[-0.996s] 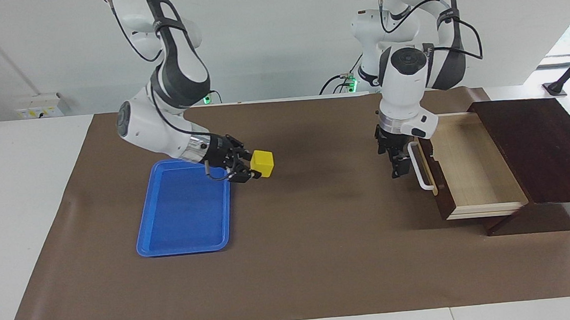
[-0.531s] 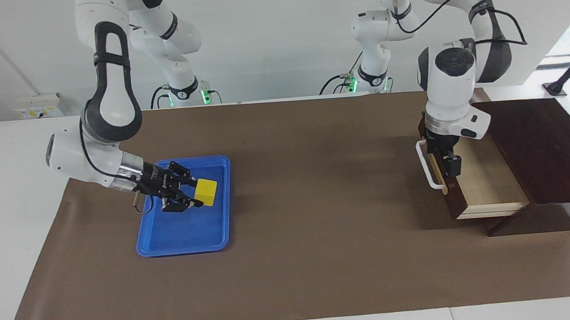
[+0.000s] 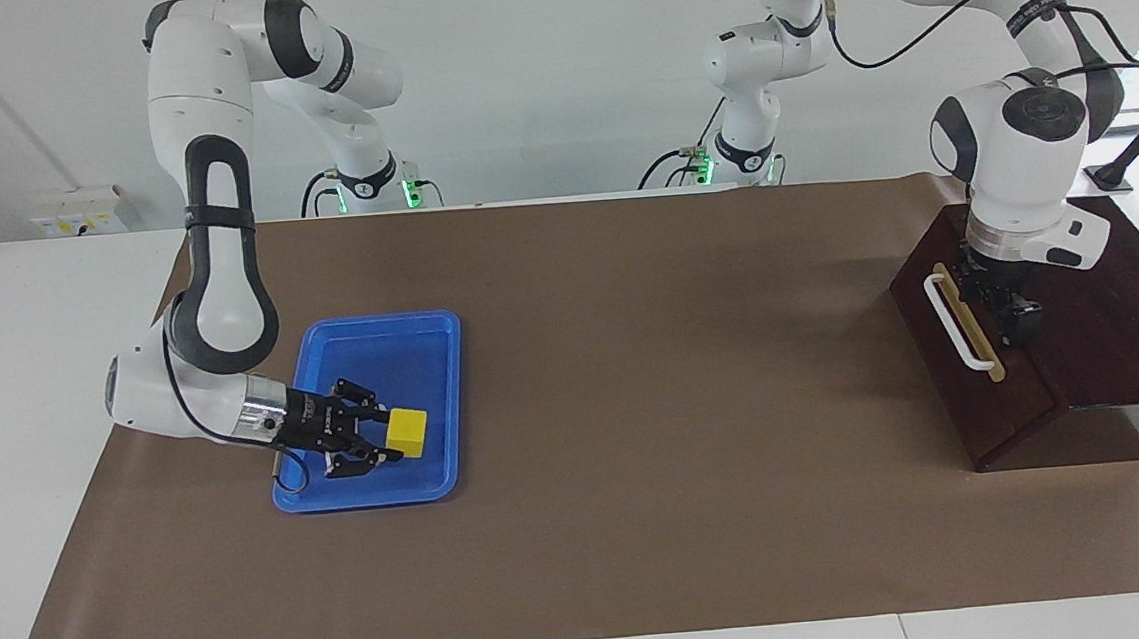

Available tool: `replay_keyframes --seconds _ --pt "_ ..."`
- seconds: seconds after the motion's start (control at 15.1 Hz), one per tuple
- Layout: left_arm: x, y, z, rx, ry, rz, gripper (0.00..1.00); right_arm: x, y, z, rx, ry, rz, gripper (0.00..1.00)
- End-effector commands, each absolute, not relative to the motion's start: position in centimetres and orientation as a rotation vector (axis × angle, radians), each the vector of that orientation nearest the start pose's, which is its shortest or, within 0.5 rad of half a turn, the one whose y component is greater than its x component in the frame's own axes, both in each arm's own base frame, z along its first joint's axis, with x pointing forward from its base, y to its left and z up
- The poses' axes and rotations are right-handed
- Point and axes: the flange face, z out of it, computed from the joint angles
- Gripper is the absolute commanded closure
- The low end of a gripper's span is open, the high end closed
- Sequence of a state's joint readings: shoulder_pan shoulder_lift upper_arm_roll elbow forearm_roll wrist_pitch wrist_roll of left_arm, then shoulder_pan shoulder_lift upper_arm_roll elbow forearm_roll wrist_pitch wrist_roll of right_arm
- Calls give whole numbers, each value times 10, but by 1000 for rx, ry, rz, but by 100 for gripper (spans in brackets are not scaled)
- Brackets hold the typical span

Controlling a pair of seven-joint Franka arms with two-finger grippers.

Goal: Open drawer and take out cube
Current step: 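Lower the cube into the blue tray and open the right gripper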

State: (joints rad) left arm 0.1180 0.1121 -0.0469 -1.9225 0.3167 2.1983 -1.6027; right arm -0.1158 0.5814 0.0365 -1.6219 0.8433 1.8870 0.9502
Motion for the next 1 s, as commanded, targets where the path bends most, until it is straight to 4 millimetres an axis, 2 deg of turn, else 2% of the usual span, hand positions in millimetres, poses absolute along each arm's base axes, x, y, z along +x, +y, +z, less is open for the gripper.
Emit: replay_keyframes --seconds 0.0,0.13,0.33,0.4,0.73,0.8,0.86,0.93 --pt "602 64 449 -2219 -2024 -481 0 673 -1 275 -1855 1563 785 100" --pt "602 47 456 -2276 -1939 -464 0 670 0 270 -1862 1560 791 100" --pt "605 3 490 -2361 -1838 -383 0 665 4 262 -1881 1543 789 100" --pt "604 -9 499 -2441 -1783 -329 0 664 4 261 -1888 1535 783 100" --pt "558 -17 552 -2907 -1073 -28 0 659 4 253 -1908 1536 778 100" --pt "548 -25 561 -2969 -908 12 0 659 4 253 -1910 1537 771 67" --pt "540 -34 563 -3001 -760 67 0 659 4 254 -1915 1536 768 18" --pt "531 -39 562 -3012 -643 143 0 659 4 255 -1918 1536 768 2"
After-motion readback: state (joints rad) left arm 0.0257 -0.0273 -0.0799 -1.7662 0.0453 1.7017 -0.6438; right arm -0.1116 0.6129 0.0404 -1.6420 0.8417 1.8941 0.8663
